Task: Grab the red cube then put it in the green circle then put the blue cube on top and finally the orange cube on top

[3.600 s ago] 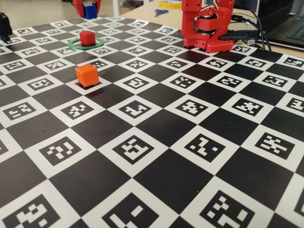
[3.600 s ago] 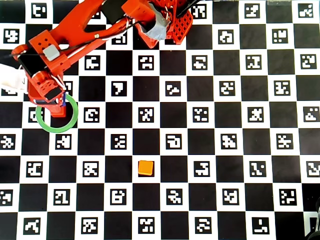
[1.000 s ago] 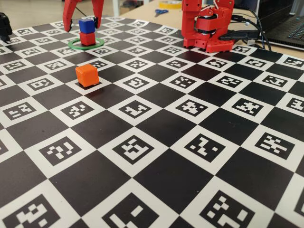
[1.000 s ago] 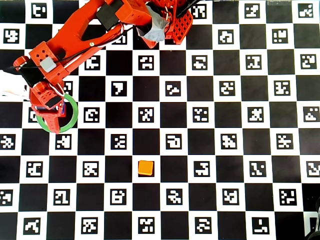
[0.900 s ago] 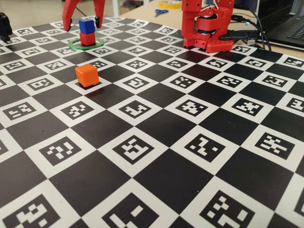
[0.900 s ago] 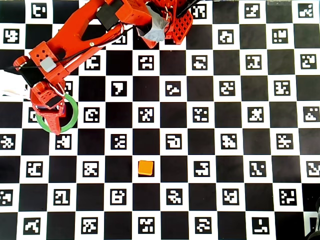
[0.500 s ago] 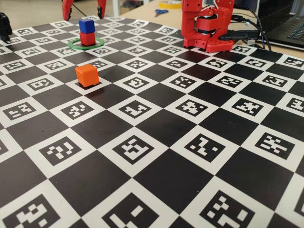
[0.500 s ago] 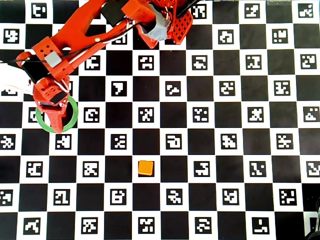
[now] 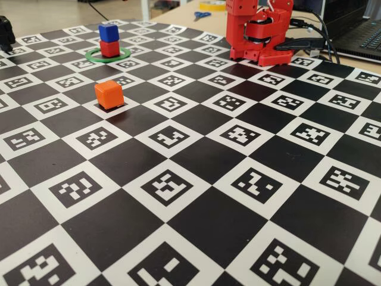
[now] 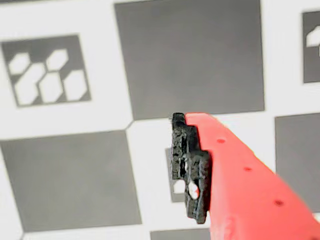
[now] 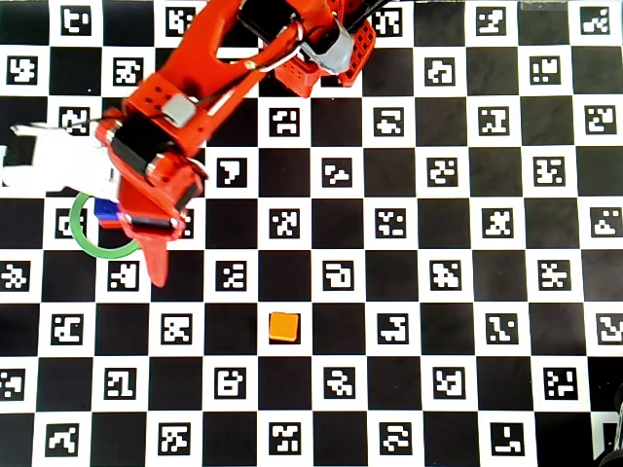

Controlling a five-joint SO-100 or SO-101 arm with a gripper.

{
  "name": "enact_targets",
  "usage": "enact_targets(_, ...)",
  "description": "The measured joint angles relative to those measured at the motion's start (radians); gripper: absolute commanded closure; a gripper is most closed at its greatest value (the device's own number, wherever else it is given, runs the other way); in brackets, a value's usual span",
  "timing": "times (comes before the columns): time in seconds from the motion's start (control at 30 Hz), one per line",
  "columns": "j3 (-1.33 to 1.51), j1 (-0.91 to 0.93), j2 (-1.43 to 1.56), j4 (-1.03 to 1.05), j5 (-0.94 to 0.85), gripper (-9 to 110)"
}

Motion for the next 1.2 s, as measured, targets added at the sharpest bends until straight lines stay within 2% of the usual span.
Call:
enact_targets(0.4, -0.110, -0.236, -0.008, 0.003, 0.170, 49)
enact_targets(0.67, -0.239, -0.362, -0.175, 0.003, 0.267, 49)
enact_targets(1.2, -0.336, -0.431, -0.367, -0.003, 0.347, 49)
